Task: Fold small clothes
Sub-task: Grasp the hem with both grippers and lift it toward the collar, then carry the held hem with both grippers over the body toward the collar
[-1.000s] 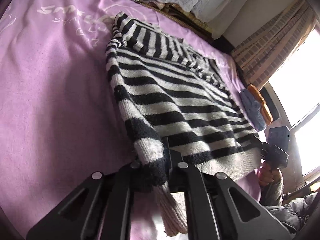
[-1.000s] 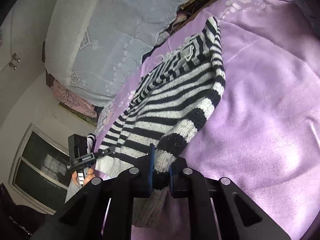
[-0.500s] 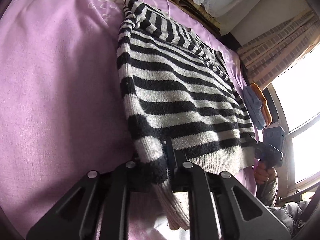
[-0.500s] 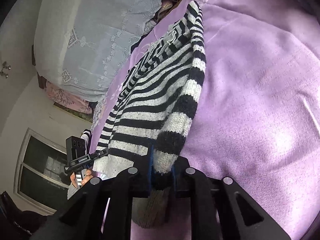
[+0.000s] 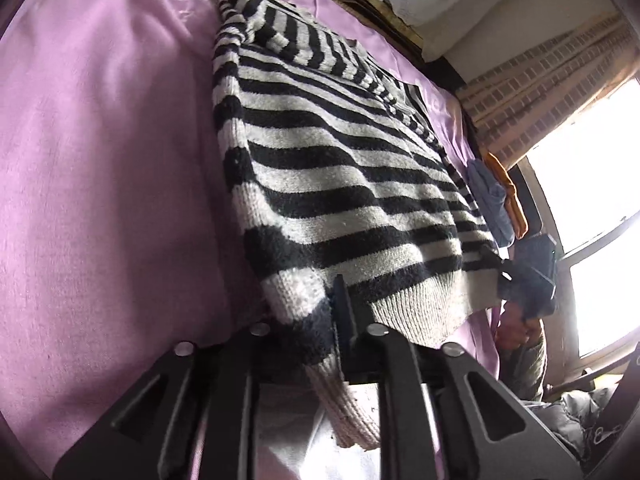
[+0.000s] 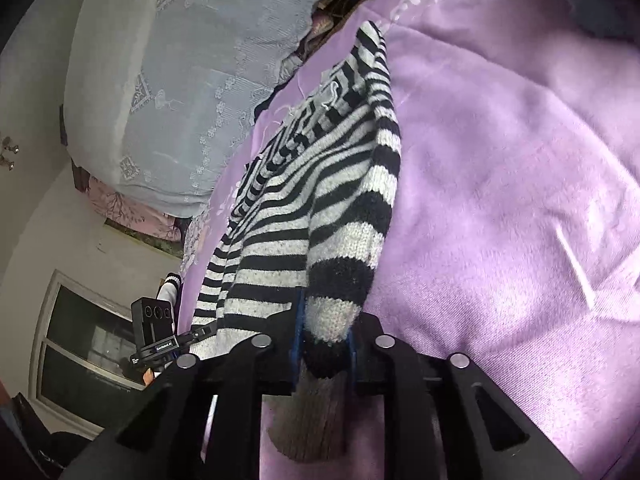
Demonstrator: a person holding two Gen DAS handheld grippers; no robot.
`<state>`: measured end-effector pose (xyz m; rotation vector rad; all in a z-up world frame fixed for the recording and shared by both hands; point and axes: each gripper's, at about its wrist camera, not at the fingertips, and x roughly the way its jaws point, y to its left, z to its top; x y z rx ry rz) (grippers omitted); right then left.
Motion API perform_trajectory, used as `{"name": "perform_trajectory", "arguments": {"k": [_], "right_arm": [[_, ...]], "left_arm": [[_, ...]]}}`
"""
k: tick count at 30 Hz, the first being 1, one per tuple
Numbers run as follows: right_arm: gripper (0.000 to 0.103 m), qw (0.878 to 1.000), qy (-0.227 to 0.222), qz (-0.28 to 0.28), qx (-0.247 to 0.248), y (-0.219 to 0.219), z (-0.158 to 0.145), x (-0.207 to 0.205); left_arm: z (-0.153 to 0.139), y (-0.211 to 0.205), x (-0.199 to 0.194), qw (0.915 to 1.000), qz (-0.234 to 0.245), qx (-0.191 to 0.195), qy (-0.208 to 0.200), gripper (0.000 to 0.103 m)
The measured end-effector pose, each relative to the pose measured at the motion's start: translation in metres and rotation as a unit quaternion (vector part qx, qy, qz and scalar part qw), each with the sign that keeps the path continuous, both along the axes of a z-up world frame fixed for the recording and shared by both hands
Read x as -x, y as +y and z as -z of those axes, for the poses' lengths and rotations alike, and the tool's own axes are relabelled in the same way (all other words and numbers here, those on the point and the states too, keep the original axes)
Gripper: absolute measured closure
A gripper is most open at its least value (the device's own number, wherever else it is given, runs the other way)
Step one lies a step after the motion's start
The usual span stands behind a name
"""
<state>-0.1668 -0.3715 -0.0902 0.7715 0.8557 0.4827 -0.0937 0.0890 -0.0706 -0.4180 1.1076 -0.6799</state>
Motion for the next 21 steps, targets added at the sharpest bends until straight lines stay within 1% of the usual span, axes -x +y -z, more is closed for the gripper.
{"name": "perform_trajectory", "arguments": {"k": [2, 3, 4, 5, 6, 9, 14, 21], "right_arm": [[0.084, 1.000, -0.002, -0.001, 0.003, 0.000, 0.001, 0.000], [0.089, 1.000, -0.005, -0.004, 0.006, 0.001, -0.001, 0.001], [0.090, 1.000, -0.014, -0.005, 0.007, 0.001, -0.004, 0.002], [0.092, 1.000, -0.023, -0.003, 0.003, 0.000, -0.008, 0.003], [0.092, 0.999, -0.032, -0.001, -0.004, -0.001, -0.012, 0.004], [0.092, 0.999, -0.051, -0.006, -0.012, -0.002, -0.023, 0.003], [0.092, 0.998, -0.060, -0.014, -0.012, 0.001, -0.033, -0.005], [0.092, 0.996, -0.088, -0.008, -0.014, 0.000, -0.057, -0.024]], "left_arm": [[-0.001, -0.002, 0.002, 1.0000, 0.005, 0.001, -0.004, 0.081], [-0.002, -0.003, 0.003, 0.9999, 0.005, -0.004, -0.008, 0.083], [-0.003, -0.004, 0.005, 0.9998, 0.006, -0.013, -0.014, 0.085], [-0.004, -0.004, 0.005, 0.9997, 0.005, -0.018, -0.019, 0.094], [-0.007, -0.003, 0.005, 0.9996, 0.004, -0.015, -0.023, 0.095], [-0.017, 0.001, 0.005, 0.9993, -0.002, -0.002, -0.038, 0.096], [-0.035, 0.000, 0.000, 0.9981, -0.008, 0.003, -0.062, 0.096], [-0.050, -0.002, -0.012, 0.9956, -0.027, 0.012, -0.088, 0.096]]}}
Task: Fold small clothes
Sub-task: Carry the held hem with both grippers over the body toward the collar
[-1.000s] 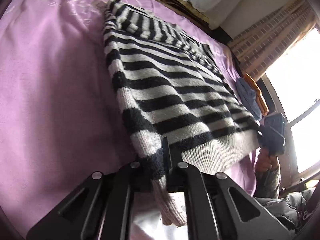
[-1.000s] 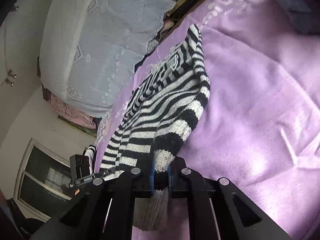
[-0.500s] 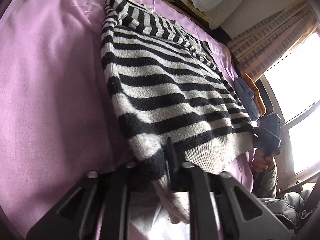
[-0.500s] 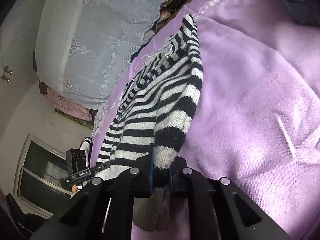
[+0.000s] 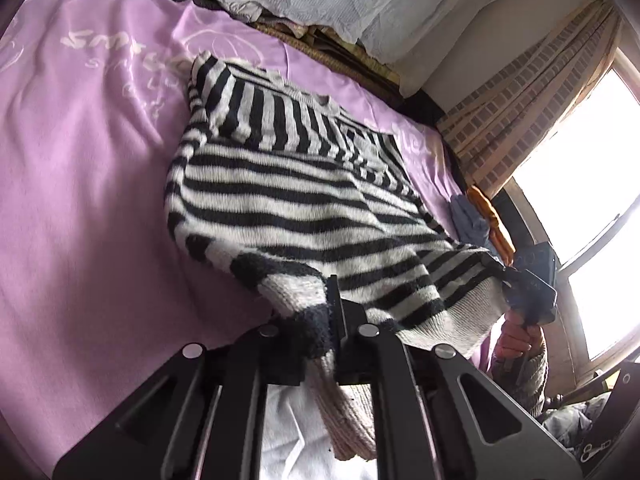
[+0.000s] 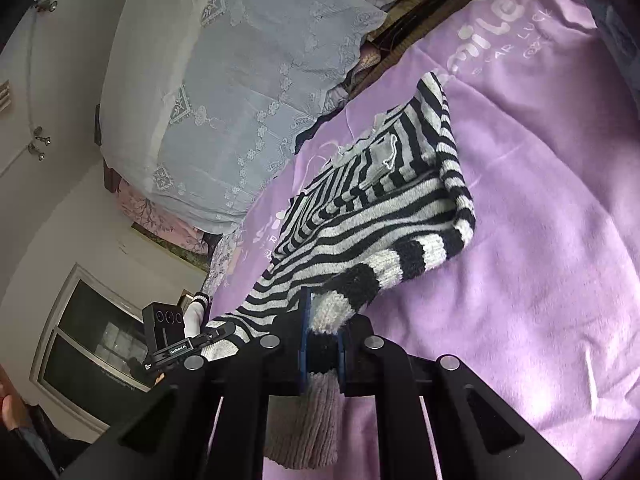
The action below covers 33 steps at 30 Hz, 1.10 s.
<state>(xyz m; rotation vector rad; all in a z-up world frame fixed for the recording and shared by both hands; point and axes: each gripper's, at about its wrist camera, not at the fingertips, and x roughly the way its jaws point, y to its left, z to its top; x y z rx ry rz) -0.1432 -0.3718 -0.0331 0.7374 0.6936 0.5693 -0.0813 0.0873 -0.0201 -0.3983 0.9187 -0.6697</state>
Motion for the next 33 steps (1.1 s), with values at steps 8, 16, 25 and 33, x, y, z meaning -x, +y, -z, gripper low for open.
{"name": "perform_trajectory", "arguments": {"k": [8, 16, 25, 33], "right_arm": [[0.092, 1.000, -0.018, 0.001, 0.019, 0.004, -0.021, -0.028], [0.092, 0.999, -0.031, 0.002, 0.034, 0.004, -0.039, -0.057], [0.092, 0.999, -0.030, 0.013, 0.040, -0.003, -0.050, -0.096], [0.092, 0.999, -0.028, 0.017, 0.032, -0.005, -0.054, -0.135]], "left_arm": [[-0.020, -0.004, -0.027, 0.9996, -0.016, -0.009, -0.021, 0.096], [-0.045, -0.005, -0.055, 0.9985, -0.027, -0.011, -0.046, 0.096], [-0.058, -0.009, -0.091, 0.9968, -0.049, -0.026, -0.056, 0.096], [-0.060, -0.011, -0.121, 0.9959, -0.066, -0.028, -0.056, 0.096]]}}
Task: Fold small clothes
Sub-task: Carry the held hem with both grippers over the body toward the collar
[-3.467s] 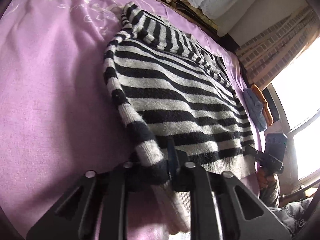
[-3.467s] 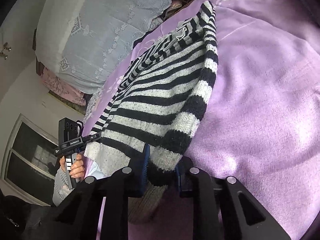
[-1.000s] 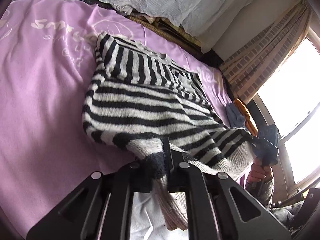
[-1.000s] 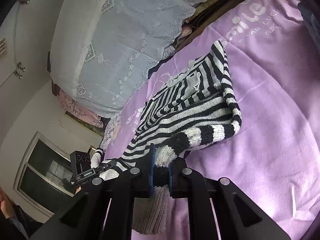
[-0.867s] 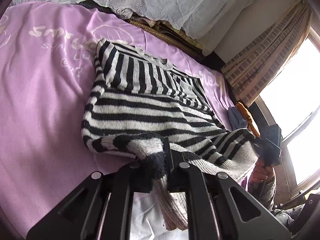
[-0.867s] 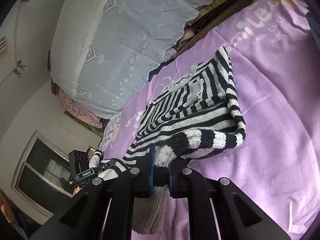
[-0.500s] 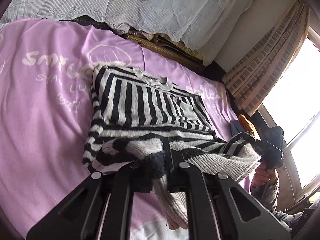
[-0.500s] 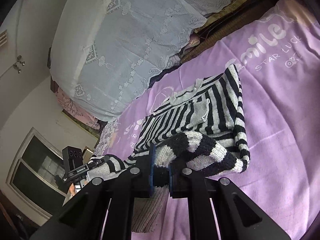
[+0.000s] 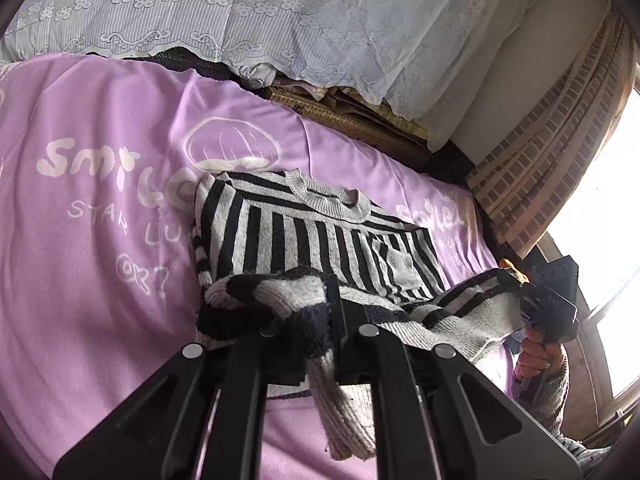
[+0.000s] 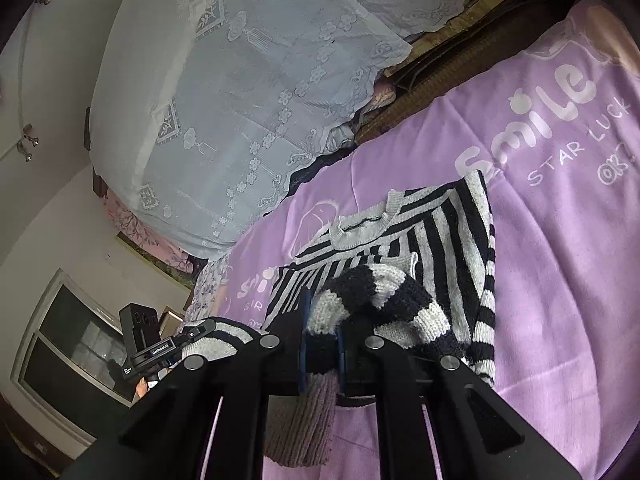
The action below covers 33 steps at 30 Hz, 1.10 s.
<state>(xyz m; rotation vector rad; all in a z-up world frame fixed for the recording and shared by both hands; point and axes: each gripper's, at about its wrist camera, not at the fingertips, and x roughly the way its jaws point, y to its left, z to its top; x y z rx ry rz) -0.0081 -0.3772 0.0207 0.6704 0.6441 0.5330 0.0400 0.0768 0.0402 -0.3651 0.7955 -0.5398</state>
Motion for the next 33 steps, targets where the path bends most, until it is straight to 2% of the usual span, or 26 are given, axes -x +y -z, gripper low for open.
{"name": "perform_trajectory", "arguments": {"k": [11, 18, 24, 30, 33], "right_arm": [[0.092, 1.000, 0.012, 0.014, -0.022, -0.009, 0.003, -0.043], [0.092, 0.999, 0.024, 0.027, -0.034, -0.012, 0.010, -0.073], [0.092, 0.997, 0.043, 0.044, -0.047, -0.018, 0.023, -0.099], [0.092, 0.994, 0.070, 0.062, -0.052, -0.025, 0.049, -0.119], [0.091, 0.991, 0.096, 0.072, -0.054, -0.030, 0.072, -0.128]], "left_arm": [[-0.008, 0.000, -0.044, 0.9994, -0.020, 0.029, -0.007, 0.096], [-0.001, -0.003, -0.078, 0.9985, -0.034, 0.044, 0.000, 0.096], [0.015, -0.005, -0.107, 0.9967, -0.051, 0.062, 0.017, 0.096], [0.036, -0.013, -0.122, 0.9968, -0.063, 0.043, 0.024, 0.096], [0.061, -0.011, -0.130, 0.9953, -0.075, 0.038, 0.048, 0.092]]}}
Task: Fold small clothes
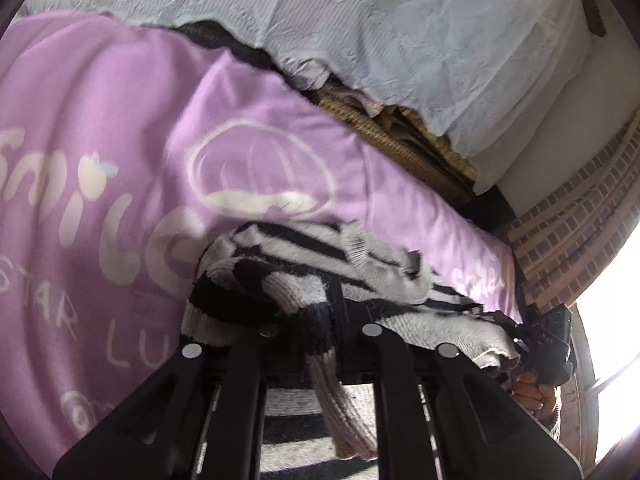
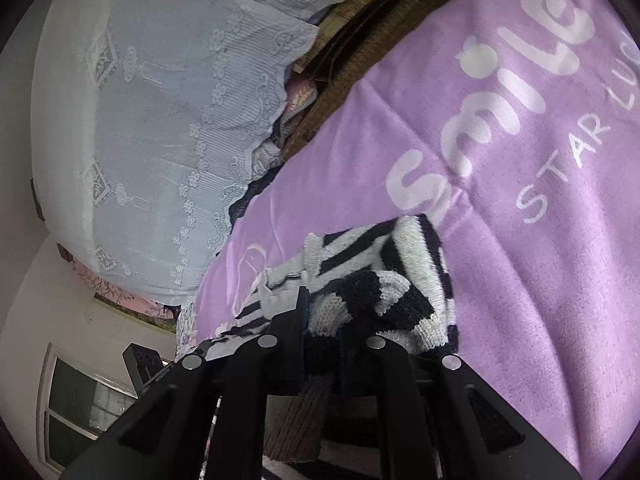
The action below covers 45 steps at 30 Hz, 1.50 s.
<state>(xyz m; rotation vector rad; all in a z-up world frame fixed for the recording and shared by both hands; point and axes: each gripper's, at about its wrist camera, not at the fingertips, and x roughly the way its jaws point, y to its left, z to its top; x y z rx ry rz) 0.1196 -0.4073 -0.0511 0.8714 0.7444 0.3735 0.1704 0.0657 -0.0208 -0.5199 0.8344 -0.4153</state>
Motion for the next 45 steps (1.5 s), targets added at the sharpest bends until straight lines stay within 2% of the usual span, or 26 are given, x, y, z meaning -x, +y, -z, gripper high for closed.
{"name": "perform_trajectory", "arguments": {"k": [3, 5, 7, 8, 9, 10, 11, 12, 16, 18, 21, 24, 28, 31, 34, 38, 39, 41, 43, 44, 45], "right_arm": [[0.089, 1.000, 0.014, -0.001, -0.009, -0.003, 0.015, -0.007], [0.086, 1.000, 0.008, -0.005, -0.010, -0.003, 0.015, -0.007], [0.078, 1.000, 0.001, -0.006, -0.012, -0.002, 0.012, -0.004], [0.069, 1.000, -0.003, -0.005, -0.014, -0.003, 0.010, -0.001], [0.061, 1.000, -0.007, -0.001, -0.014, -0.003, 0.007, 0.004], [0.058, 1.000, -0.011, 0.001, -0.010, -0.004, 0.002, 0.010], [0.054, 1.000, -0.017, 0.002, -0.002, -0.003, -0.003, 0.016], [0.053, 1.000, -0.024, 0.001, 0.006, -0.003, -0.008, 0.021], [0.053, 0.999, -0.048, -0.008, 0.016, -0.001, -0.021, 0.048], [0.053, 0.998, -0.057, -0.010, 0.032, 0.003, -0.024, 0.067], [0.053, 0.995, -0.074, -0.010, 0.070, 0.007, -0.026, 0.096], [0.053, 0.987, -0.090, -0.001, 0.134, 0.013, -0.027, 0.123], [0.053, 0.975, -0.089, 0.003, 0.203, 0.023, -0.024, 0.130], [0.053, 0.954, -0.096, -0.002, 0.282, 0.042, -0.024, 0.131], [0.053, 0.923, -0.097, -0.008, 0.372, 0.065, -0.023, 0.128], [0.053, 0.889, -0.077, -0.028, 0.451, 0.089, -0.020, 0.104], [0.053, 0.879, -0.071, -0.041, 0.470, 0.097, -0.019, 0.092], [0.054, 0.871, -0.065, -0.057, 0.484, 0.108, -0.020, 0.071], [0.054, 0.882, -0.067, -0.051, 0.465, 0.109, -0.029, 0.046], [0.054, 0.898, -0.067, -0.036, 0.434, 0.104, -0.035, 0.033], [0.054, 0.920, -0.061, -0.012, 0.386, 0.092, -0.041, 0.017]], "left_arm": [[0.025, 0.004, -0.009, 0.9990, -0.009, 0.028, 0.035, 0.092], [0.023, 0.005, -0.008, 0.9991, -0.008, 0.031, 0.029, 0.092], [0.018, 0.002, -0.003, 0.9995, -0.006, 0.025, 0.019, 0.089], [0.014, 0.002, 0.001, 0.9996, -0.007, 0.021, 0.016, 0.081], [0.011, 0.002, 0.005, 0.9997, -0.008, 0.020, 0.012, 0.070], [0.009, 0.003, 0.009, 0.9997, -0.008, 0.021, 0.008, 0.063], [0.002, 0.004, 0.016, 0.9997, -0.010, 0.023, 0.000, 0.052], [-0.002, 0.005, 0.018, 0.9996, -0.012, 0.025, -0.005, 0.048], [-0.016, 0.008, 0.037, 0.9990, -0.004, 0.040, -0.019, 0.047], [-0.019, 0.006, 0.046, 0.9992, 0.008, 0.034, -0.019, 0.047], [-0.022, -0.002, 0.059, 0.9995, 0.023, -0.008, -0.022, 0.047], [-0.020, -0.004, 0.073, 0.9980, 0.034, -0.048, -0.023, 0.047], [-0.011, -0.005, 0.088, 0.9950, 0.042, -0.088, -0.020, 0.046], [-0.007, -0.014, 0.093, 0.9911, 0.040, -0.124, -0.025, 0.046], [-0.002, -0.028, 0.090, 0.9839, 0.042, -0.170, -0.032, 0.043], [0.001, -0.051, 0.082, 0.9674, 0.040, -0.245, -0.051, 0.035], [-0.001, -0.055, 0.079, 0.9652, 0.037, -0.253, -0.053, 0.033], [-0.006, -0.060, 0.067, 0.9634, 0.029, -0.261, -0.056, 0.033], [-0.015, -0.055, 0.048, 0.9689, 0.001, -0.242, -0.051, 0.033], [-0.020, -0.048, 0.038, 0.9729, -0.022, -0.226, -0.047, 0.033], [-0.024, -0.033, 0.025, 0.9802, -0.056, -0.187, -0.035, 0.033]]}}
